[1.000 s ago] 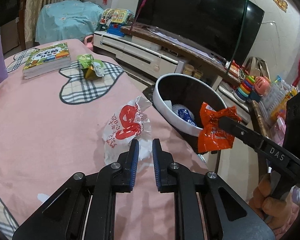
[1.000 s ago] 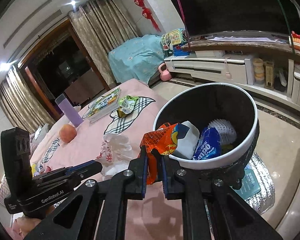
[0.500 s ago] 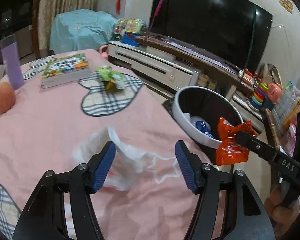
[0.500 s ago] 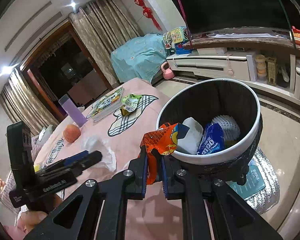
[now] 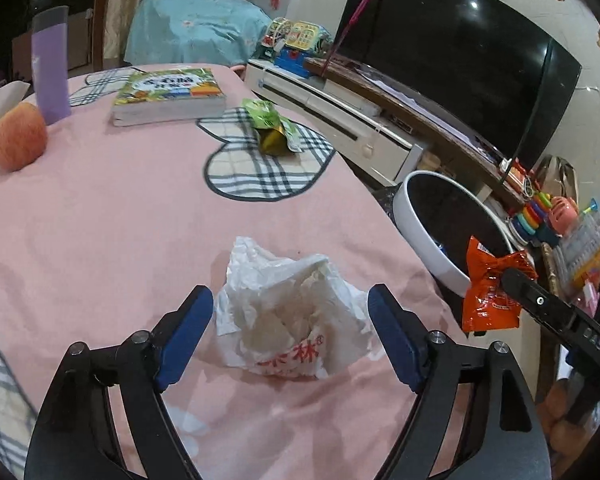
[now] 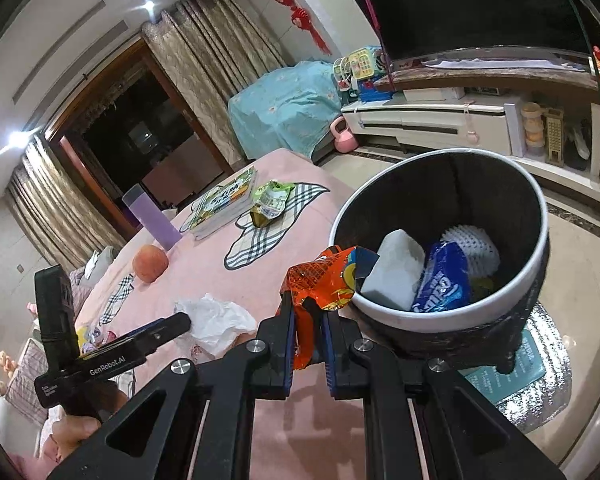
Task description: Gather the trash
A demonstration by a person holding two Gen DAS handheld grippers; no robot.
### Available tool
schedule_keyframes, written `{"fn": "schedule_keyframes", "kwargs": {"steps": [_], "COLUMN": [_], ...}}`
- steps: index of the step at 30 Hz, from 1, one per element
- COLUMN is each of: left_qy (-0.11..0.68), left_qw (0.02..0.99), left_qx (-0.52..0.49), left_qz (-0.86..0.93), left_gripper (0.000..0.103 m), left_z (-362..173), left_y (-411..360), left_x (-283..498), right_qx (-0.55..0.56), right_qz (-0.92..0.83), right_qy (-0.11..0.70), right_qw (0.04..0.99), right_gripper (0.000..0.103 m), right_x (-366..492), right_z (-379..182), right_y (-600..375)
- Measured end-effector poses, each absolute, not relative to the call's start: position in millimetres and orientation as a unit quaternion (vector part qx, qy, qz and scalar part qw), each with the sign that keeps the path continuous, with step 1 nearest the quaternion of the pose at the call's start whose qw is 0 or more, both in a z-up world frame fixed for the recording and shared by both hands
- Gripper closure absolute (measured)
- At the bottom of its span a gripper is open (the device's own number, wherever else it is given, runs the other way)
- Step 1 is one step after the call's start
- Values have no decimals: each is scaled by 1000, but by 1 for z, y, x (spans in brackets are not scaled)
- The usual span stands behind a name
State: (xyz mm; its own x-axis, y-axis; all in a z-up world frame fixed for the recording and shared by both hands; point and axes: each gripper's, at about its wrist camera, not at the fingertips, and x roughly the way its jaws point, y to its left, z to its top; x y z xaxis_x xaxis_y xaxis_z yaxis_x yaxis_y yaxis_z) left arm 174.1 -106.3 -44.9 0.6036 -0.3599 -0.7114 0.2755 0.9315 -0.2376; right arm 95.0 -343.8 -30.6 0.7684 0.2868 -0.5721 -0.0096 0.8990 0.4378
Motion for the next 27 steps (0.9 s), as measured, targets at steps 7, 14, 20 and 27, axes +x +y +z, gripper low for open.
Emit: {"fn": "schedule_keyframes", "kwargs": {"steps": [7,14,20,27], "left_qy": [410,394,376,369], "left_qw": [889,891,892,890], "left_qx": [-28,-20,2,18], "left_qz": [-202,-226,-249,-268], "left_gripper": [67,75,75,75], "left_z": [-53,-33,-16,-5], "left_y": [-124,-139,-169,-198], "left_x": [176,168,161,159], "right_qx": [205,204,206,204], "right_qz": [74,69,60,46], "right_qy": [335,323,309,303], "right_qw": [917,922,926,930], "right_gripper": [91,91,91,91], "right_x": [95,91,86,83], "right_z": [-30,-22,-13,-8], "right_y": [-345,-349,-364,-384]}}
